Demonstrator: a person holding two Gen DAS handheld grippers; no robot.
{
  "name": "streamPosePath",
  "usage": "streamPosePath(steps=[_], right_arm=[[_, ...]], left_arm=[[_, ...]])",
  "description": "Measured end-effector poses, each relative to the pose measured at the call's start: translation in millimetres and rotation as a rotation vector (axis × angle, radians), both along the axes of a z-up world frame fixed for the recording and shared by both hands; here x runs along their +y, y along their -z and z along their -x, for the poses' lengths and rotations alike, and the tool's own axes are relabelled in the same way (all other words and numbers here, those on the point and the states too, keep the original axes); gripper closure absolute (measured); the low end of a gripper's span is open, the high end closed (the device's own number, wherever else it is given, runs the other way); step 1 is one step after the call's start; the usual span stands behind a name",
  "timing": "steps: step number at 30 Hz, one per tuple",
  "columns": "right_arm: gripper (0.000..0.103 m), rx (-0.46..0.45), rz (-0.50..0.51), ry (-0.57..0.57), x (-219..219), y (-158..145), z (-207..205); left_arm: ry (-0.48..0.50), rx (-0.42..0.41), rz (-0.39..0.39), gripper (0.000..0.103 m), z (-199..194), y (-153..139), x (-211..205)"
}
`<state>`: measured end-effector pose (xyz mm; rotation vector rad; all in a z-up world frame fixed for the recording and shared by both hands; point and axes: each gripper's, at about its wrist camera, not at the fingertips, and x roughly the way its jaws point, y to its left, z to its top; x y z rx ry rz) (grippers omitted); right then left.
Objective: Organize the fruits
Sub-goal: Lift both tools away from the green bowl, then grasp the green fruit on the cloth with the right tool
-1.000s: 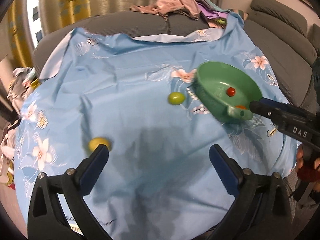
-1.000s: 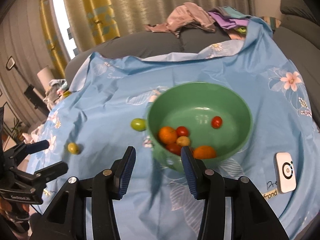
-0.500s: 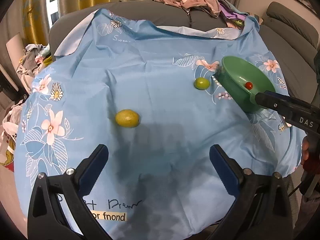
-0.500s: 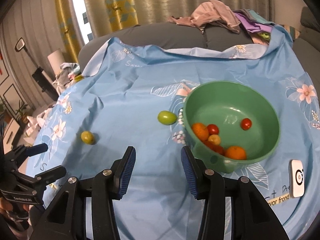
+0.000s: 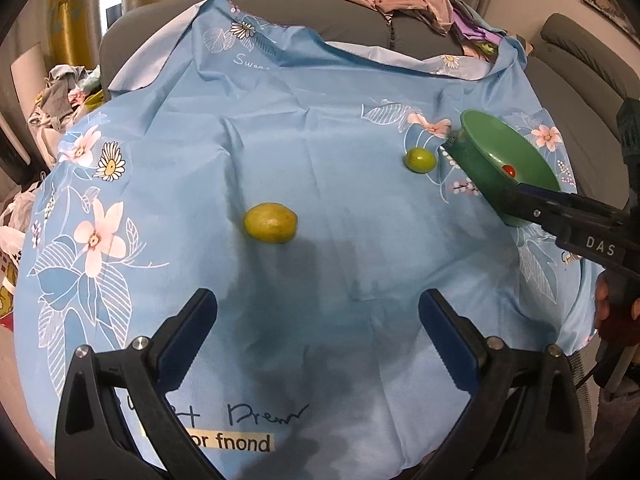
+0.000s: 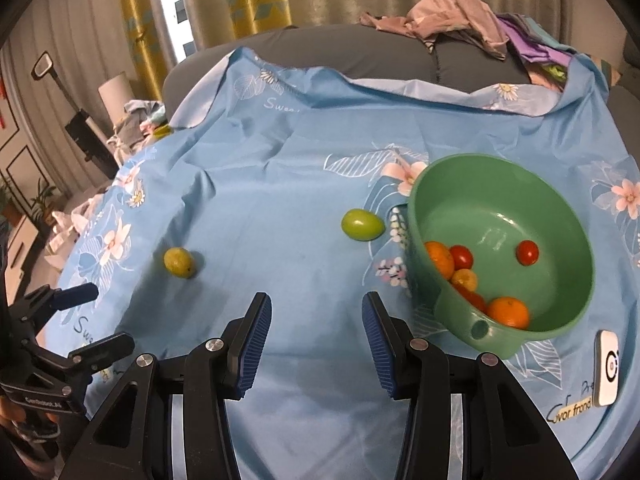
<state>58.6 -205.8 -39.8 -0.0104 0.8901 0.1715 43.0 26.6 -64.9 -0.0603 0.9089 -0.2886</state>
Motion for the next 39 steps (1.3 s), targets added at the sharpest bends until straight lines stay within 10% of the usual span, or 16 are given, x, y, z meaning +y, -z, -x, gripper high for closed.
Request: streamPosePath(steps=[39], right_arm=[[0.055, 0.091, 0.083, -0.002, 20, 46, -61]], left_arm=[[0.039, -0.015, 0.017, 0.018, -54, 20, 19]])
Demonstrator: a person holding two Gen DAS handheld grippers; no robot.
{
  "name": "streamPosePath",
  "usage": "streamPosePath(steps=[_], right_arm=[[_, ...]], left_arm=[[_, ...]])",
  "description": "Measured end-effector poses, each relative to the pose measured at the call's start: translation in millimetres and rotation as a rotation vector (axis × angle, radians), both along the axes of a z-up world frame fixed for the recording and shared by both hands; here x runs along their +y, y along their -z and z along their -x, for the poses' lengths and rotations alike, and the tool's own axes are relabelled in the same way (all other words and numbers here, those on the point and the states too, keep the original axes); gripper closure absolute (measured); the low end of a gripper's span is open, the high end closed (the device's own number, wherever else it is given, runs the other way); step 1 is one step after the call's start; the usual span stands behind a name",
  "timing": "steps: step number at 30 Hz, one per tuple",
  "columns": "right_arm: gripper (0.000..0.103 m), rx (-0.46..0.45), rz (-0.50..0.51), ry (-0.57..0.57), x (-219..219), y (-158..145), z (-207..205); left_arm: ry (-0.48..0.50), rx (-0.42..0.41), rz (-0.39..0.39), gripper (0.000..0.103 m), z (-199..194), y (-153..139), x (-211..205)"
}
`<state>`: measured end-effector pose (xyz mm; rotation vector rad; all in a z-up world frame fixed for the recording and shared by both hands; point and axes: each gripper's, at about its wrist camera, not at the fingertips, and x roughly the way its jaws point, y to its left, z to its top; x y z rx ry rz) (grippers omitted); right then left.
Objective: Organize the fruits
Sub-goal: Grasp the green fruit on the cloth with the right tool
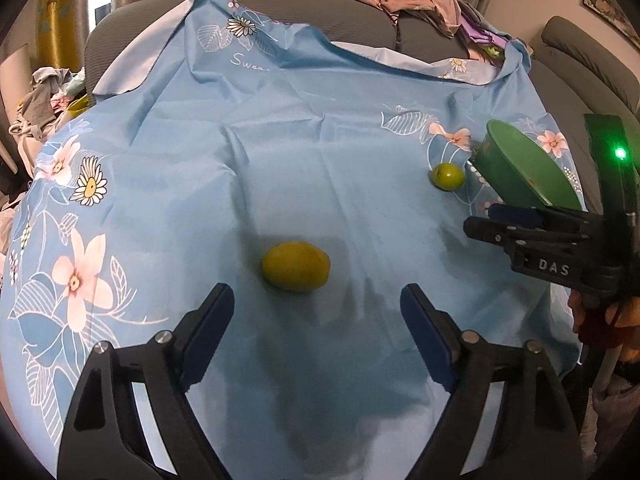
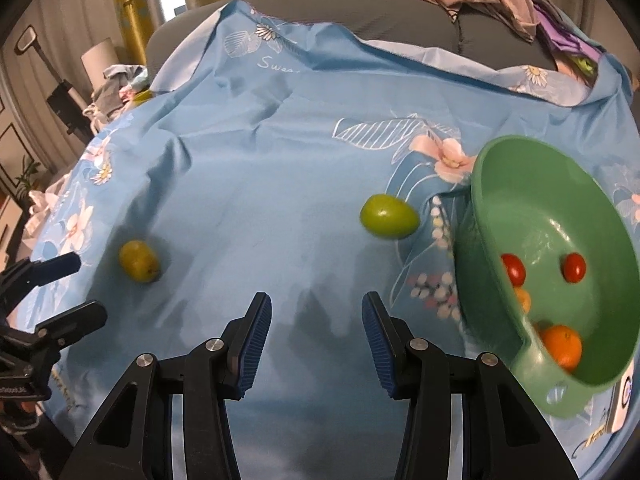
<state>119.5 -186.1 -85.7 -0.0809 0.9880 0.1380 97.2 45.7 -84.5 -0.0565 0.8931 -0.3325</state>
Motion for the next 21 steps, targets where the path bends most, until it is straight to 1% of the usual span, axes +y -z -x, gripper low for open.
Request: streamPosePath(steps=[3, 8, 11, 13, 16, 21], right_arm=[[0.055, -0.001, 0.013, 0.006, -2, 3, -10], [0.055, -0.012, 0.046, 0.014, -5, 7, -26], [0.055, -0.023, 0.045, -0.004, -6, 7, -34], [0.055, -0.037, 0.077, -0.015, -3, 8, -38], [0.055, -0.047, 0.116, -0.011, 0, 10, -47], [0.055, -0.066, 0.159, -0.001, -2, 10, -59]], left_arm=[[0.014, -0.007, -0.003, 0.021, -6, 0, -2], [0.034, -0.012, -0.046, 0.024, -19, 4, -10], [0.037, -0.007, -0.084, 0.026, -26, 10, -14], [0.039, -0.018, -0.128, 0.026, -27, 11, -19], [0.038, -0.023, -0.159, 0.026, -30, 13, -21], [0.058, -0.035, -0.237, 0.027, -34, 17, -29]])
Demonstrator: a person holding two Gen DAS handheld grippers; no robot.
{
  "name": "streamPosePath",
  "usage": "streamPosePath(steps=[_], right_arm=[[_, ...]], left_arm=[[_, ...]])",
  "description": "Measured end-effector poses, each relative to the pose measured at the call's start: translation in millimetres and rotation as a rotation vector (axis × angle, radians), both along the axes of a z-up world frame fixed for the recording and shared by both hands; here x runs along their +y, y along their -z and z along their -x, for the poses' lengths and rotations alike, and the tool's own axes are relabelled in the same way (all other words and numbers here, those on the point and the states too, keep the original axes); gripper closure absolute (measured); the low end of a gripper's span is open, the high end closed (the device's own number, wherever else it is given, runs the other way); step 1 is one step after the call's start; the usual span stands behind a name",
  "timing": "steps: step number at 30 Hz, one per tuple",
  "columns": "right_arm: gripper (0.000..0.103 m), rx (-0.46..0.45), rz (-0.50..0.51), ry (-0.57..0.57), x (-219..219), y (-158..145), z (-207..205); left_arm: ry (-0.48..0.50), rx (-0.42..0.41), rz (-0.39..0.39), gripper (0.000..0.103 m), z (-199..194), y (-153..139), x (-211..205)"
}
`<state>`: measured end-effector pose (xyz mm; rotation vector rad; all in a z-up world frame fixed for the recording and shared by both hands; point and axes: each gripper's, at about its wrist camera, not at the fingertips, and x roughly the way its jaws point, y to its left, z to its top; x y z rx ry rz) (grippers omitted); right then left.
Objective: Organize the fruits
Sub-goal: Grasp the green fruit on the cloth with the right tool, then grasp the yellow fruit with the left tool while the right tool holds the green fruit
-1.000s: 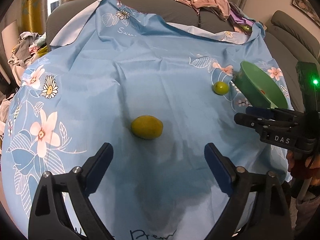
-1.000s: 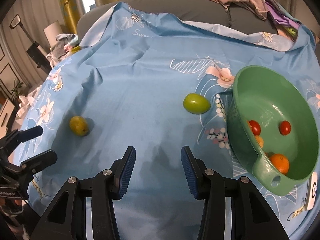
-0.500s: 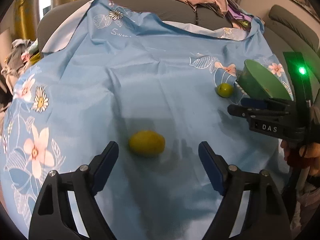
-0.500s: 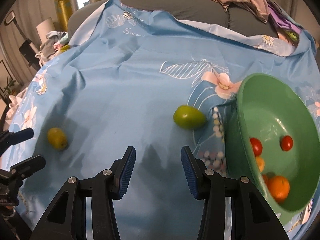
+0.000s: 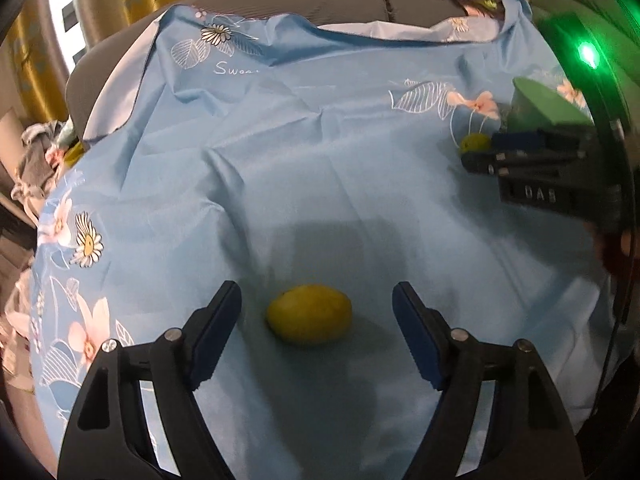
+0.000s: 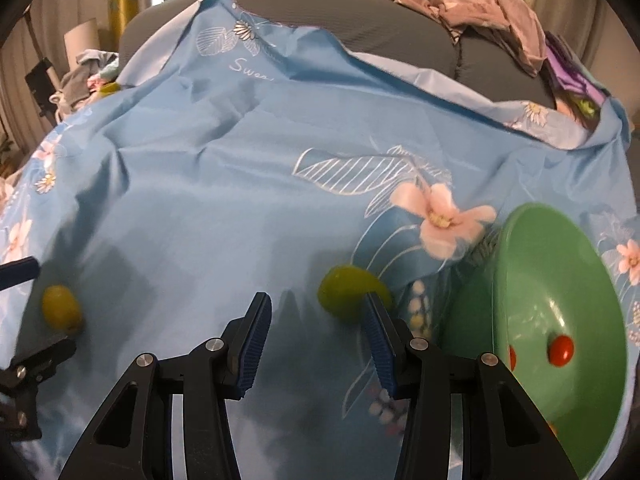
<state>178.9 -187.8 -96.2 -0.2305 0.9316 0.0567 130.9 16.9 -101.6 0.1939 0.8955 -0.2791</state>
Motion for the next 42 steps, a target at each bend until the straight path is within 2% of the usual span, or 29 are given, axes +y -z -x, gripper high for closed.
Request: streamPosePath(steps=[6, 8, 13, 16, 20, 25, 31, 33, 35, 38, 40, 42], right_arm=[[0.055, 0.000, 0.078, 0.013, -1, 4, -17], [0.055, 0.010, 0.096, 0.010, -1, 7, -23], [0.056, 0.095, 0.049, 0.008, -6, 14, -37], [0.067, 0.111, 0.011, 0.005, -10, 15, -45], [0.068, 0.111, 0.014, -0.006, -5, 17, -48], [0.068, 0.115, -0.094, -0.043, -5, 13, -33], [0.068, 0.090, -0.232, -0.086, -4, -1, -2], [0.068, 0.087, -0.253, -0.094, -3, -2, 6], [0.068, 0.083, -0.271, -0.101, -4, -3, 13], [0.068, 0.082, -0.295, -0.102, -8, -5, 19], [0.068, 0.080, -0.312, -0.101, -11, -6, 22], [0.068, 0.078, -0.321, -0.102, -12, -7, 26]], left_arm=[[0.007, -0.019, -0.015, 0.028, -7, 2, 2], [0.006, -0.025, -0.013, 0.034, -8, 1, 4], [0.000, -0.031, 0.028, 0.047, -9, -2, 15], [-0.006, -0.021, 0.059, 0.048, -11, -3, 20], [0.000, -0.027, 0.052, 0.050, -10, -3, 19], [0.035, -0.028, 0.076, 0.050, -5, -3, 25], [0.063, 0.004, 0.071, 0.039, -6, 0, 28], [0.065, -0.008, 0.039, 0.040, -4, -2, 24], [0.051, -0.054, -0.010, 0.043, -1, -8, 20], [0.068, -0.077, 0.027, 0.043, 4, -16, 19], [0.104, -0.085, 0.022, 0.043, 8, -19, 13], [0.132, -0.056, 0.007, 0.042, 8, -15, 6]])
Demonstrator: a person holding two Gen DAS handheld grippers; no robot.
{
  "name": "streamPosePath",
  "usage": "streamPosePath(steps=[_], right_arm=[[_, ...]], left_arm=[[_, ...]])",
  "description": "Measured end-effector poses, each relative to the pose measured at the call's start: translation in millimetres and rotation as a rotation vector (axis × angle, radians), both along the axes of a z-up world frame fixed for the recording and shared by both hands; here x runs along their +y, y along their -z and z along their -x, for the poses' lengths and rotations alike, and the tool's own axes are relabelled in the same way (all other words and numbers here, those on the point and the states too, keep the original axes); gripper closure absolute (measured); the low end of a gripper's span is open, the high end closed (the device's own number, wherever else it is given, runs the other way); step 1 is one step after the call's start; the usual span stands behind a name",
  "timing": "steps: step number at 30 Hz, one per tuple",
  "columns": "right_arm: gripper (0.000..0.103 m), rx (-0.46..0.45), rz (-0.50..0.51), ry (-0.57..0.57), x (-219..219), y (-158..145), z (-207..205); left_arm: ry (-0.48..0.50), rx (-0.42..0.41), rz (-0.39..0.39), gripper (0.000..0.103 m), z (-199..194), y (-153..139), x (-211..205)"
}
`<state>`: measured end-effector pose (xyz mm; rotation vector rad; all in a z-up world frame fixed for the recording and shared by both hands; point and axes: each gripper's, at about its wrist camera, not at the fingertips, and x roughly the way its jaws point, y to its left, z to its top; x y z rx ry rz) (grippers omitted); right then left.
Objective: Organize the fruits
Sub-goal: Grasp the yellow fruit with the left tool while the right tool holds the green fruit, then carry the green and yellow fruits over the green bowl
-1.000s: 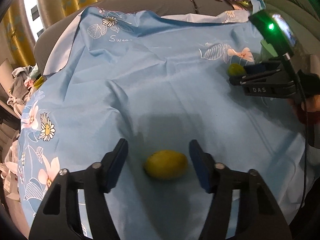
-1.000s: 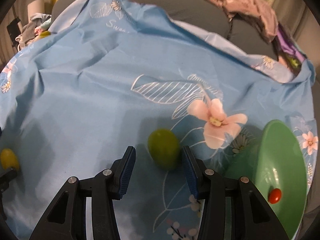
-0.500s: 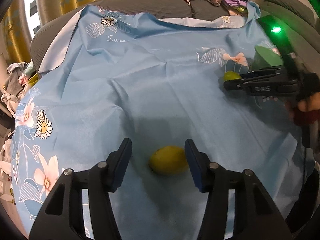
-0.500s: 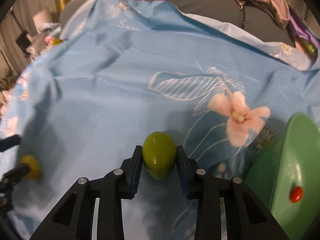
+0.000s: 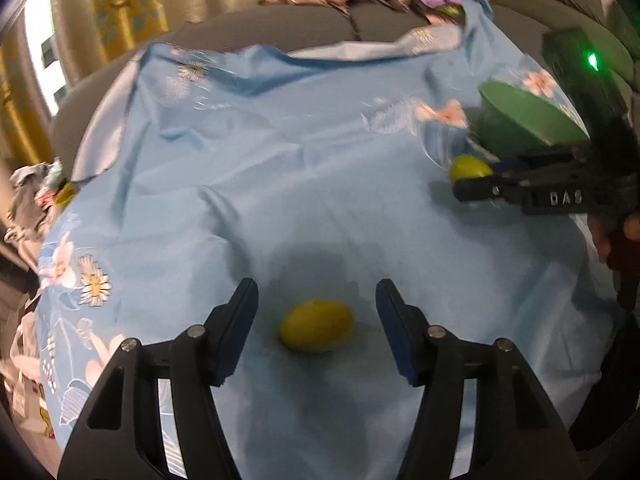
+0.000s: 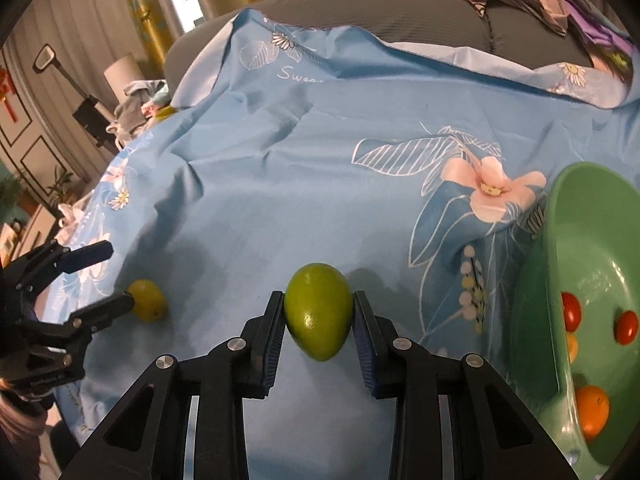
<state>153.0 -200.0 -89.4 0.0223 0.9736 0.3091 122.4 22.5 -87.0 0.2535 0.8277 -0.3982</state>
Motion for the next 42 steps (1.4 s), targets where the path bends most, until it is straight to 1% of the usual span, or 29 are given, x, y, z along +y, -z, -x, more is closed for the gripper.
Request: streamPosePath(steps=[2, 4, 5, 6, 9, 11, 16, 18, 29, 36, 42], right_arm=[[0.068, -0.003, -0.010, -0.003, 0, -1, 3], [0.068, -0.006, -0.025, -0.005, -1, -3, 5], [0.068, -0.008, -0.029, -0.007, -1, -3, 6], [0.068, -0.010, -0.029, -0.009, 0, -4, 7], [0.068, -0.012, -0.035, -0.012, 0, -4, 9], [0.068, -0.014, -0.042, -0.011, 0, -3, 10], [0.068, -0.016, -0.051, -0.008, -2, -4, 14], [0.068, -0.020, -0.055, -0.006, -4, -5, 17], [0.068, -0.056, -0.081, 0.016, -17, -22, 50], [0.068, -0.102, -0.091, 0.040, -30, -37, 69], [0.068, -0.148, -0.101, 0.071, -47, -51, 81]], left_arm=[[-0.009, 0.033, -0.037, 0.043, -6, 9, -4], [-0.028, 0.082, -0.045, 0.043, -13, 16, -4], [-0.037, 0.108, -0.038, 0.048, -16, 21, -3], [-0.043, 0.128, -0.028, 0.051, -17, 23, -2], [-0.069, 0.126, -0.029, 0.051, -18, 23, -4], [-0.091, 0.126, -0.029, 0.058, -19, 23, -3], [-0.112, 0.134, -0.016, 0.058, -16, 22, -4], [-0.118, 0.143, 0.006, 0.058, -13, 20, -5], [-0.072, 0.100, 0.128, 0.058, 20, -17, -29], [-0.034, 0.058, 0.139, 0.058, 31, -43, -50], [-0.001, 0.032, 0.146, 0.058, 32, -60, -69]])
